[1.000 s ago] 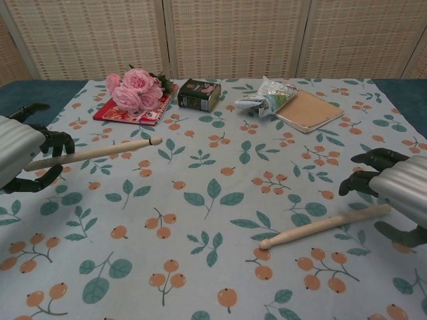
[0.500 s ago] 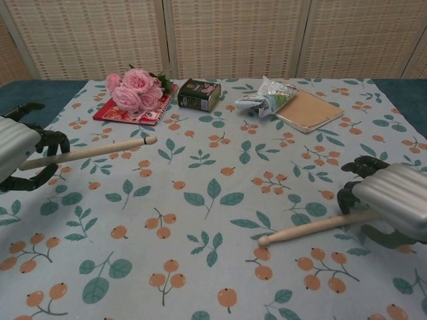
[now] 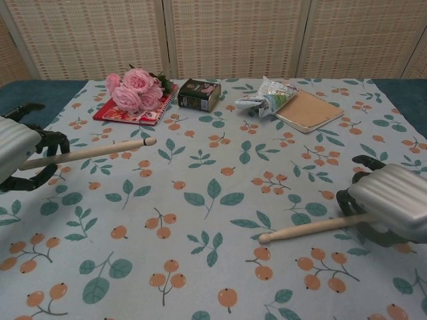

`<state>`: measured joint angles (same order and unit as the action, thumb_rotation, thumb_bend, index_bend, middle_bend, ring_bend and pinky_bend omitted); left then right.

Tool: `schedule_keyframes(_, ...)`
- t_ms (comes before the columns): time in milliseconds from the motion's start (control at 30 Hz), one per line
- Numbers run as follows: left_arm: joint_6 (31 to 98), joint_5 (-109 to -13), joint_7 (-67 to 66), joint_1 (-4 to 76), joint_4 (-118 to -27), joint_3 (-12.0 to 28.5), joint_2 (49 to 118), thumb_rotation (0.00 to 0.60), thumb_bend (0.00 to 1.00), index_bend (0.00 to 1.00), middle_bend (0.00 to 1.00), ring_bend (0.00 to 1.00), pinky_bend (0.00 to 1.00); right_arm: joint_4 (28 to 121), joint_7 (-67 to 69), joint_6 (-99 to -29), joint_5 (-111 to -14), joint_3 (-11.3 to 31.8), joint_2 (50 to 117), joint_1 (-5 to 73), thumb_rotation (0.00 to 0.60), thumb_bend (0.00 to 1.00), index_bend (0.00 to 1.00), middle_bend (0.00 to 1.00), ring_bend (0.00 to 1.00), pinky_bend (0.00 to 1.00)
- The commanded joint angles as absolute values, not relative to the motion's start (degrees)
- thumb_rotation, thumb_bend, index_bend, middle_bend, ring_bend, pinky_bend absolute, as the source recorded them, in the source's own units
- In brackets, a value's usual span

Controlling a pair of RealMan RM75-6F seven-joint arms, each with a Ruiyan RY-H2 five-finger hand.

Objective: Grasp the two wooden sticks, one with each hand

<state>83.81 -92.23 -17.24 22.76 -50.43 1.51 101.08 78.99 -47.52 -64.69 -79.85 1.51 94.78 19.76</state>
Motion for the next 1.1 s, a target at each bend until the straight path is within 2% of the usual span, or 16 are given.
schedule_keyframes(33,83.8,-92.2,-17.3,22.7,-50.5,1.5,101.0,0.600,0.53,0.83,0.85,0.48,0.11,78.5,-47.0,-65.6,-80.6,1.3,95.1,19.8,0.600,0.36,0.83,0.66,0.35,0.00)
schedule_keyframes(200,83.9,-91.9,-17.3,22.8,-50.8,2.0,100.7,0.600,0.53,0.83,0.85,0.48,0.11,77.9,-44.3,-68.4,-83.3,0.8,95.2,19.6,0.600,0.36,0.97,0.77,0.44,0.01)
schedule_keyframes(367,83.8,-91.3,-17.3,22.8,-51.2,2.6,100.3,0.600,0.53,0.84,0.85,0.48,0.11,77.7,-41.6,-70.3,-85.3,0.4,94.8,19.4,0.600,0.36,1.00,0.81,0.48,0.03)
schedule_keyframes(500,82.0,-88.8,-15.5,23.4,-54.3,4.8,98.5,0.600,0.53,0.84,0.85,0.49,0.11,81.6,-36.7,-73.3,-87.3,0.5,91.9,18.7,0.600,0.36,1.00,0.82,0.48,0.03)
schedule_keyframes(667,75.9,-82.5,-12.4,23.5,-65.0,7.5,95.0,0.600,0.53,0.84,0.85,0.49,0.11,84.8,-31.0,-76.1,-89.5,1.0,90.5,18.4,0.600,0.36,1.00,0.82,0.49,0.05)
schedule_keyframes(900,74.3,-78.5,-15.7,23.4,-80.4,9.0,93.5,0.600,0.53,0.84,0.86,0.50,0.11,85.9,-27.0,-75.6,-89.3,2.8,93.0,19.7,0.600,0.36,1.00,0.82,0.49,0.05)
schedule_keyframes(1100,74.2,-77.7,-22.2,24.3,-88.5,9.0,94.5,0.600,0.53,0.84,0.86,0.50,0.11,86.2,-28.3,-73.7,-87.4,5.2,96.6,21.5,0.600,0.36,1.00,0.82,0.51,0.06)
